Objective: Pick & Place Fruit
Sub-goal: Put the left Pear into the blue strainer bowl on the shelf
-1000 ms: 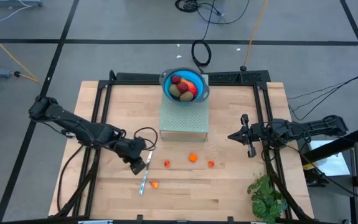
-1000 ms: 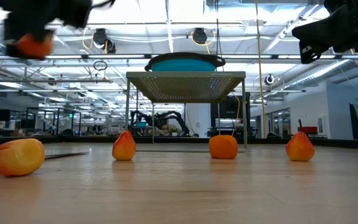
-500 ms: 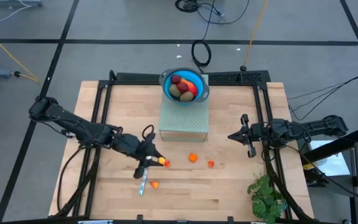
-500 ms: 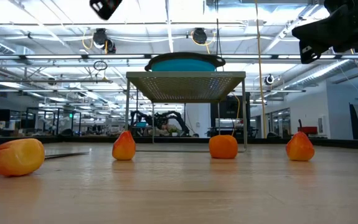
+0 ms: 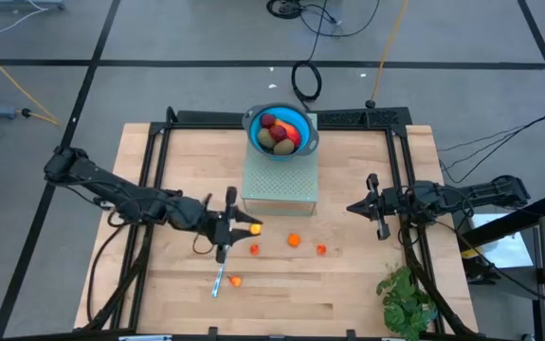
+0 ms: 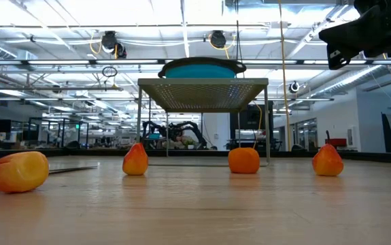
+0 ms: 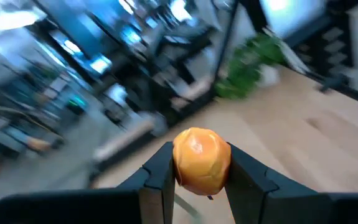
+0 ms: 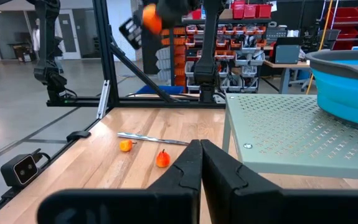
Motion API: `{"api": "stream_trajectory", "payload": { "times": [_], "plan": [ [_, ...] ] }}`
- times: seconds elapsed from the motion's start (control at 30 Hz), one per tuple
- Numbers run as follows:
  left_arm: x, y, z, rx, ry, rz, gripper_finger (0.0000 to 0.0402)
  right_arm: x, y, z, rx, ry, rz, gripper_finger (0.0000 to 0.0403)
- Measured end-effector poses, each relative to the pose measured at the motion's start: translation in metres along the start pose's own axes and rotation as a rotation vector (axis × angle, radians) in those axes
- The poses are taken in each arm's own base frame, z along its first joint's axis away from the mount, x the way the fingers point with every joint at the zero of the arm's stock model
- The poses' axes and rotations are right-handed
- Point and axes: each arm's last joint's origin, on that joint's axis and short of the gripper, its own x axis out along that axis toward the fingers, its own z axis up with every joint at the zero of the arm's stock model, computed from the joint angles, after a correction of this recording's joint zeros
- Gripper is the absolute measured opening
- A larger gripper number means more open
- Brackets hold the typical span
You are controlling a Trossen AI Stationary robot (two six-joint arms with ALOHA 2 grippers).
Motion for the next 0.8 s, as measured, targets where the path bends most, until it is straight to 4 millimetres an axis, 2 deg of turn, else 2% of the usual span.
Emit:
{"api": "stream_trajectory", "payload": {
  "times": [0.2, 0.47, 0.63, 0.8],
  "plan": [
    [-0.002, 0.011, 0.015, 0.075, -0.131, 0.139, 0.0104, 0.000, 0.000, 0.000, 0.000, 0.000, 0.000, 0.0000],
    [-0.003, 0.012, 0.018, 0.051, -0.157, 0.155, 0.0104, 0.000, 0.000, 0.000, 0.000, 0.000, 0.003, 0.0000],
    [-0.004, 0.024, 0.022, -0.055, -0.230, 0.228, 0.0104, 0.000, 0.000, 0.000, 0.000, 0.000, 0.003, 0.0000],
    [-0.007, 0.044, 0.025, -0.291, -0.315, 0.398, 0.0104, 0.000, 0.000, 0.000, 0.000, 0.000, 0.004, 0.0000]
  ]
}}
